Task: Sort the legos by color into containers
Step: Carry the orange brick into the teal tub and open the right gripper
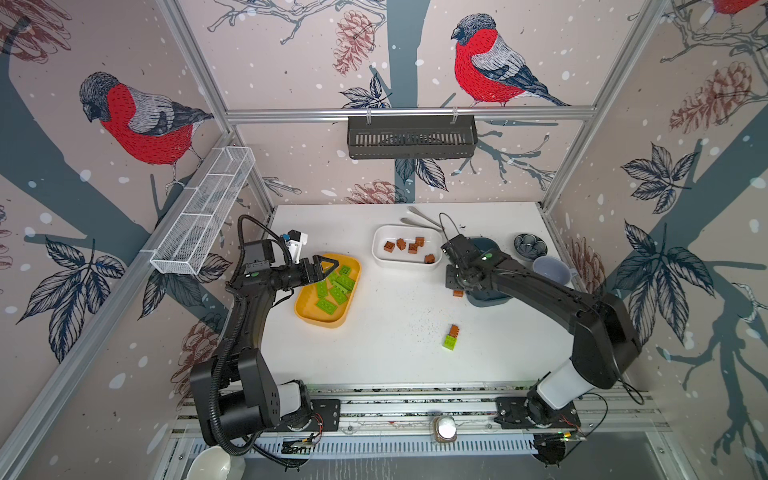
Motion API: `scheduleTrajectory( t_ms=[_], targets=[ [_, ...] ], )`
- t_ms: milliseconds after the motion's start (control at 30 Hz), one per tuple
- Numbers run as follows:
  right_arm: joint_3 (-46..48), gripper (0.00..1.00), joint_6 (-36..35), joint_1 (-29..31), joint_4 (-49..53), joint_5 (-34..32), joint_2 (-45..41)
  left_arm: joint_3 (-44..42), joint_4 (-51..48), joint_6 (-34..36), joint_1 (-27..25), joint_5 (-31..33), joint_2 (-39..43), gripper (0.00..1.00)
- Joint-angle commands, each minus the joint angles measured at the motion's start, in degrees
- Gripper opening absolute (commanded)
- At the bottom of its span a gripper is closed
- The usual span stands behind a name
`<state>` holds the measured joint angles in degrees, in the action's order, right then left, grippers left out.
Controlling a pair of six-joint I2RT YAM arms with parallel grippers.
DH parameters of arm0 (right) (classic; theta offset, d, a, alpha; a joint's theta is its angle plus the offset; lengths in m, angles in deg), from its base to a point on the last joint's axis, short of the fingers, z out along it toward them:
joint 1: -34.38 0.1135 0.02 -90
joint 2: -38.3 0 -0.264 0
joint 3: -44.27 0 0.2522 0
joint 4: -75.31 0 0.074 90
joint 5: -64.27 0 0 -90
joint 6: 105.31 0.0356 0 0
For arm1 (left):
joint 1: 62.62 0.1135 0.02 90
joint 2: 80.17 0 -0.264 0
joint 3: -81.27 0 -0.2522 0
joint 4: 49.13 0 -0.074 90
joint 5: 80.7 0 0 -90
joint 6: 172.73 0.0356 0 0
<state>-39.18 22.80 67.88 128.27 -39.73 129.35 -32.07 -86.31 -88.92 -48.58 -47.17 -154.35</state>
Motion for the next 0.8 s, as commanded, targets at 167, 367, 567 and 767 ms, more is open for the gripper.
scheduleTrajectory(
  t_ms=[167, 367, 567, 767],
  targets=[
    [1.3, 0.28, -10.6, -13.2, -1.0, 0.1, -0.4, -0.7, 8.0, -6.3, -0.9, -3.5, 1.2, 0.88],
    [4.5, 0.36, -13.2, -17.8, -4.5, 1.7, 2.4, -0.5, 8.1, -6.5, -1.1, -4.1, 1.0, 0.88],
    [5.9, 0.60, -14.7, -18.3, -5.1, 5.1, 1.8, -0.5, 8.1, -6.3, -1.2, -4.3, 0.8, 0.88],
    [6.7, 0.72, -9.1, -16.1, -1.6, 13.0, -3.4, 1.7, 4.3, -3.2, -1.2, -3.6, -0.5, 0.88]
  ],
)
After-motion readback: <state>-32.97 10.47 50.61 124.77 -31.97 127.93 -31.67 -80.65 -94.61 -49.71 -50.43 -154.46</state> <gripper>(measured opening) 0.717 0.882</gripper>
